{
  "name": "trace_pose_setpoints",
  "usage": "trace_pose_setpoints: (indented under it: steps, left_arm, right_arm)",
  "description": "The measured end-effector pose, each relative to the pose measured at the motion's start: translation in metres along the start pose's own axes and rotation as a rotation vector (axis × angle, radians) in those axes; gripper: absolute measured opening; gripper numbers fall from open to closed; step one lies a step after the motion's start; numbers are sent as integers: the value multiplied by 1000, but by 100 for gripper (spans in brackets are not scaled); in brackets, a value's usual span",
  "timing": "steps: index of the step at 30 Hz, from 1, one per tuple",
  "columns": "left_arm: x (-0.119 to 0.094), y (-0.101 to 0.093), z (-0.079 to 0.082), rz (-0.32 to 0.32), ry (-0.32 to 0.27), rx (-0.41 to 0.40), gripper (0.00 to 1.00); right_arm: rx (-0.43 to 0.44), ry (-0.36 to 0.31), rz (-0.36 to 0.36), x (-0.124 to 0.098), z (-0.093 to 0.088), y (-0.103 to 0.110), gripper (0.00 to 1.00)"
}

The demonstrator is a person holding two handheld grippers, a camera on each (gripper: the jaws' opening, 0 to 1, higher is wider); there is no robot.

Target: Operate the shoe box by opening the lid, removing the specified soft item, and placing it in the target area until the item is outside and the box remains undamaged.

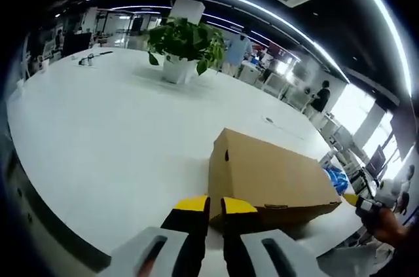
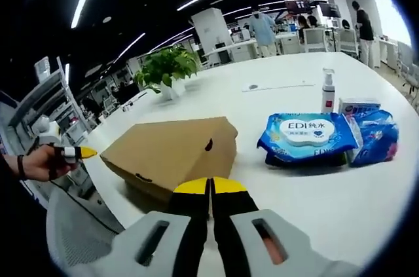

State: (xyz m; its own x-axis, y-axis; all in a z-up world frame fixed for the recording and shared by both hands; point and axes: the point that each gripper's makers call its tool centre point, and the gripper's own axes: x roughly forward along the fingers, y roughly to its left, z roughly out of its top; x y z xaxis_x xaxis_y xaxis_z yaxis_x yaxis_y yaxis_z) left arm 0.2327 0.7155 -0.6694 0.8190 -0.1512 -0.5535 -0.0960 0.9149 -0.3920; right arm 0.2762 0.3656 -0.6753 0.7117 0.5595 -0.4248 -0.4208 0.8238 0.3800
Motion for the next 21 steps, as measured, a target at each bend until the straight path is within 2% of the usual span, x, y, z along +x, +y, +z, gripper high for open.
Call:
trace_pose_setpoints:
  steps: [2, 5, 12, 16, 18, 21]
  left_arm:
    - [2, 1, 0, -2, 2, -23, 15]
    - [5, -3, 2, -22, -9, -48, 19]
    - [23, -10, -6, -42, 26, -60, 23]
    - [30, -14, -16, -42, 77, -29, 22]
    - [33, -16, -20, -37, 106, -1, 19]
    - [36, -24, -16, -60, 92, -9, 11]
  right_arm:
    - [25, -20, 14, 0, 4, 3, 3]
    - [78, -32, 52, 4, 8, 11, 15]
    - [107, 31, 116, 25, -4, 26, 28]
    - [67, 116, 97, 35, -27, 28, 26]
    - [76, 109, 101, 37, -28, 27, 25]
    - [84, 91, 91, 39, -28, 24, 24]
